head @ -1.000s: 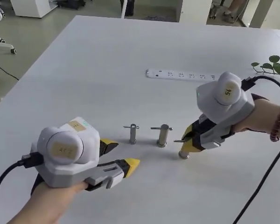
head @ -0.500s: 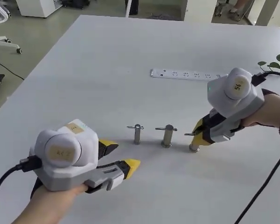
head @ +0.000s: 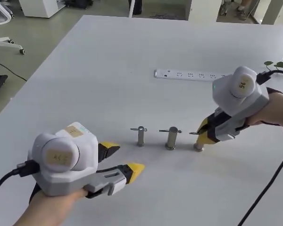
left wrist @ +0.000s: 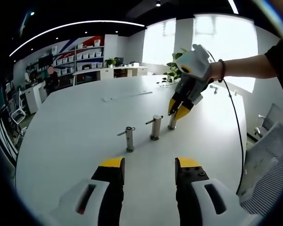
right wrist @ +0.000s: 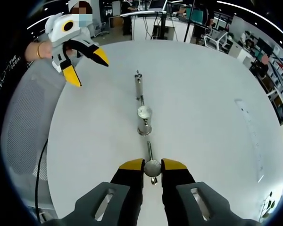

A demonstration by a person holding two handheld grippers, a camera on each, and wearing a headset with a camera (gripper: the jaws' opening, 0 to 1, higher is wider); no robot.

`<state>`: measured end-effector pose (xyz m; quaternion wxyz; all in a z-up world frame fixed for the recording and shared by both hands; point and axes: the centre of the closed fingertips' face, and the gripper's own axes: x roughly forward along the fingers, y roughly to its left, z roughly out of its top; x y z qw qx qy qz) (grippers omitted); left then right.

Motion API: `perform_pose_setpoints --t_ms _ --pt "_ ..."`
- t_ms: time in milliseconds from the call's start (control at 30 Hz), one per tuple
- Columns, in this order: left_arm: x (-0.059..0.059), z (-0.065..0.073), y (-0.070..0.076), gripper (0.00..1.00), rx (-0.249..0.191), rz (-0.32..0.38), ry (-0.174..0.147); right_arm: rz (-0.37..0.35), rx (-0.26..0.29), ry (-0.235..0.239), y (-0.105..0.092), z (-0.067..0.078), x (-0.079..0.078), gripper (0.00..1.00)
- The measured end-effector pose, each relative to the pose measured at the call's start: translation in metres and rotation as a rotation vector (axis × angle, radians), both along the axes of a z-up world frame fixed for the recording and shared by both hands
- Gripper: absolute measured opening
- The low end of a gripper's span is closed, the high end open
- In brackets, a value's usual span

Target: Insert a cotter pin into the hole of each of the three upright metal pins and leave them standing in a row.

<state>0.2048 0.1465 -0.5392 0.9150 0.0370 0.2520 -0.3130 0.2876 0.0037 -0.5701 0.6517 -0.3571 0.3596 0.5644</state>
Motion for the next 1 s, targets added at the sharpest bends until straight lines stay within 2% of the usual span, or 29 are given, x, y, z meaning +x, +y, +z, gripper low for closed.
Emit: perform_pose_setpoints --t_ms 400,567,800,1000 --pt "-0.005 0.011 -0.003 0.56 -0.019 -0.023 -0.032 0.0 0.02 0.026 -0.001 0.0 0.004 0.09" --pt "-0.007 0.01 -0.004 0.61 -0.015 -0.03 -0.03 0.019 0.019 0.031 -0.001 0.0 0.003 0.1" --pt "-0.007 0.011 -0.002 0.67 -0.014 -0.022 -0.03 0.013 0.043 0.016 0.002 0.006 0.002 0.22" --pt "-0.007 0.014 -0.001 0.75 -0.012 -0.021 -0.031 -0.063 0.062 0.002 -0.003 0.014 0.001 0.31"
